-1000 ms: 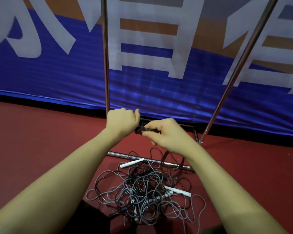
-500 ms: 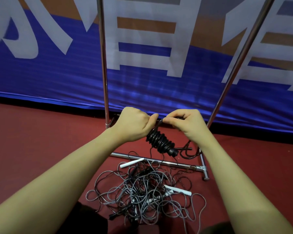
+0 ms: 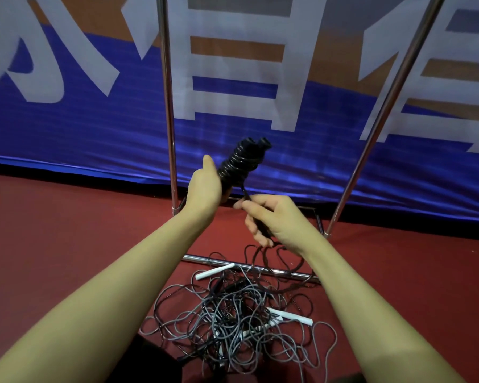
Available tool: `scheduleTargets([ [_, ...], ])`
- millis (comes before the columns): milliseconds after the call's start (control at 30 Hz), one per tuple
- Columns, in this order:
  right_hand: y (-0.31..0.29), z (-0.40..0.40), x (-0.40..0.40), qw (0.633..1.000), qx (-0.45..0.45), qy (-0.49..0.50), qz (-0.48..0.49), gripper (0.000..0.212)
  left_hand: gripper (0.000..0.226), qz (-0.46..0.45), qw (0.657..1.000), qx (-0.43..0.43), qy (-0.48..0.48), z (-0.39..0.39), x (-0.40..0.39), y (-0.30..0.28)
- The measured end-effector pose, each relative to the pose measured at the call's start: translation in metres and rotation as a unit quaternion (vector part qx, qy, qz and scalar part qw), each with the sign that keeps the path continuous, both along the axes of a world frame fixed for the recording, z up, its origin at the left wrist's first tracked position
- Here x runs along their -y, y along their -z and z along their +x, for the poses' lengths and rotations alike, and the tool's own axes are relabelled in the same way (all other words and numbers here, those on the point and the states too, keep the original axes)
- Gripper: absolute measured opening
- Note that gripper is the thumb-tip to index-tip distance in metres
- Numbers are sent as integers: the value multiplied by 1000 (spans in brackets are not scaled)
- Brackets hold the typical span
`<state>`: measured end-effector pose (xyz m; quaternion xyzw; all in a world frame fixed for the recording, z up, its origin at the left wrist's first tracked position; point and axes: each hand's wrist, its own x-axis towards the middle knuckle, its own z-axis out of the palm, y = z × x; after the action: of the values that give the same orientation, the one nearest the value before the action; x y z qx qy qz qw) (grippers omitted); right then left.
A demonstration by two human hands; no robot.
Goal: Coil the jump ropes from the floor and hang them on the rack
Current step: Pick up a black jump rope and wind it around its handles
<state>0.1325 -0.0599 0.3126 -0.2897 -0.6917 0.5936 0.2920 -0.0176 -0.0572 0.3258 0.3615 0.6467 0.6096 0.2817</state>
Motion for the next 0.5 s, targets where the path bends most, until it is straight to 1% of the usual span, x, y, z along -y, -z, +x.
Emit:
scheduleTargets([
  [100,3,-2,6,999,35,-15,17,22,53,-70,993,-84,-42,-5,-4,7],
  [167,5,-3,9,998,49,-30,16,20,47,-95,985,-127,-63,-8,-4,11],
  [233,6,-4,10,997,67,-40,12,20,46,-114,978,-161,-62,-7,-1,12],
  [367,9,-7,12,993,104,-55,29,19,55,-184,961,-187,-89,-10,-3,17],
  [400,10,-7,11,991,118,-47,42,18,57,-197,956,-195,-95,-9,-2,17],
  [500,14,-8,6,988,138,14,74,26,61,-209,947,-222,-101,-9,0,15],
])
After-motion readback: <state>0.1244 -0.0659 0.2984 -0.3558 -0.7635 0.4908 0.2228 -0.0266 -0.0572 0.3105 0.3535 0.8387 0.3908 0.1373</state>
